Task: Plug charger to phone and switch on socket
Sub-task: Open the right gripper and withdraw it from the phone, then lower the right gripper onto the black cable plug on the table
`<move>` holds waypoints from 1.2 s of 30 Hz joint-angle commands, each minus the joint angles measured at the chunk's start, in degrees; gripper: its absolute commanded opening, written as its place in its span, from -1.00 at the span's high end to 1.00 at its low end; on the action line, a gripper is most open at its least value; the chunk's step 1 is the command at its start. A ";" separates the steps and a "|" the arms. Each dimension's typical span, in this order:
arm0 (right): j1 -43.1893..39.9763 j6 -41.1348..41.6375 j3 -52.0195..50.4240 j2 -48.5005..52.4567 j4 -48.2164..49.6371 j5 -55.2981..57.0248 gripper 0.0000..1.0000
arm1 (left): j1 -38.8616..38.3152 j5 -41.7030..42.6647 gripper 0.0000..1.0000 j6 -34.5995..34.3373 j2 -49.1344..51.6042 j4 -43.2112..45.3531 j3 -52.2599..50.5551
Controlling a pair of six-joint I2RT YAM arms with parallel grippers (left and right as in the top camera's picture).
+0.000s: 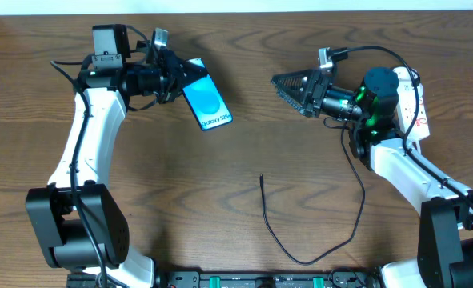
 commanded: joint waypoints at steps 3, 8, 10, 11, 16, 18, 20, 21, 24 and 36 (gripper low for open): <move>-0.44 -9.86 5.07 -0.59 -11.34 -2.01 -0.98 | 0.11 6.25 0.85 11.08 -0.42 -0.94 0.11; 0.44 -24.76 14.69 -0.59 -37.03 1.11 -0.98 | 1.60 7.10 0.85 11.28 -0.42 -0.98 0.11; 1.18 -29.70 18.16 -0.59 -46.56 4.94 -0.98 | 2.54 7.23 0.85 11.30 -0.42 -0.98 0.11; 1.60 -31.74 19.85 -0.59 -50.93 7.56 -0.99 | 2.99 7.23 0.85 11.32 -0.42 -0.98 0.11; 4.74 -38.36 26.77 -0.59 -67.95 23.30 -0.99 | 5.09 7.23 0.85 11.34 -0.42 -1.01 0.11; 6.75 -39.74 27.74 -0.59 -71.71 27.98 -0.98 | 5.53 7.23 0.85 11.50 -0.42 -1.01 0.11; 9.29 -40.09 27.78 -0.59 -75.47 33.27 -0.99 | 5.84 7.23 0.85 11.50 -0.42 -1.01 0.11; 10.43 -40.09 27.76 -0.57 -77.24 35.67 -0.98 | 5.88 7.23 0.85 11.50 -0.42 -1.01 0.11; 14.60 -40.04 27.74 -0.57 -83.73 44.63 -0.99 | 5.86 7.23 0.85 11.50 -0.42 -1.03 0.11; 21.18 -35.32 18.08 -0.55 -88.19 48.96 -0.99 | 5.88 7.21 0.85 11.50 -0.42 -1.03 0.11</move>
